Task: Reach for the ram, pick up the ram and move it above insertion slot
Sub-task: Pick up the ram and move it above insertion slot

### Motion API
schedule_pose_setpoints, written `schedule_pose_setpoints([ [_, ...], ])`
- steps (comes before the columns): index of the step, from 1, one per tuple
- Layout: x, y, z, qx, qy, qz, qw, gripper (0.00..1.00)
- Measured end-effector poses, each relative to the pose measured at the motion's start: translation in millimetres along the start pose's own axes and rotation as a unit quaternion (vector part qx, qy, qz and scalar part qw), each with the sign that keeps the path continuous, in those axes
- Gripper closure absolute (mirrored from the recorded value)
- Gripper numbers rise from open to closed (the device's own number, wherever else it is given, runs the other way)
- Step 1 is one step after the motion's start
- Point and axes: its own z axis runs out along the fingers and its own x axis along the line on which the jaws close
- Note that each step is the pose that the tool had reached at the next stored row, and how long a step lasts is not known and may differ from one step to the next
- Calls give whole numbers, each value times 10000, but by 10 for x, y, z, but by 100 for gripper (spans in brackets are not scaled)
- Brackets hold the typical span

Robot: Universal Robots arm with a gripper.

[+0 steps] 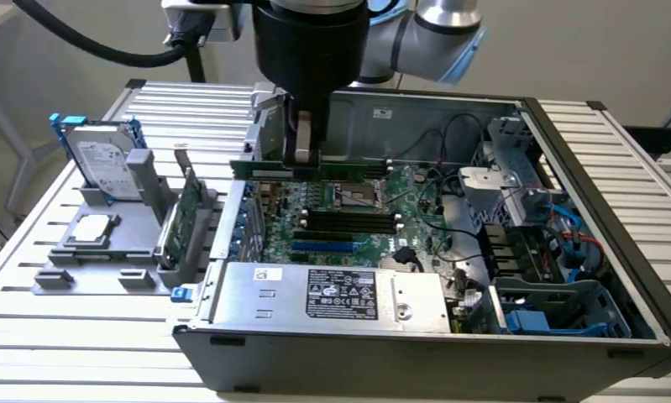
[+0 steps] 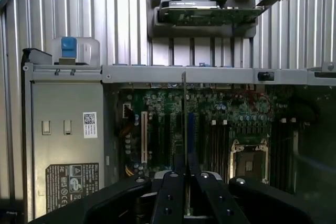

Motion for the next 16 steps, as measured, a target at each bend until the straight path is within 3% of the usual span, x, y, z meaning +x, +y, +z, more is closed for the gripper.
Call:
schedule_pose_setpoints([
  [7,-144,-259,39,0,8,0,10000,86],
  [16,-462,-428,115,1,32,1,10000,86],
])
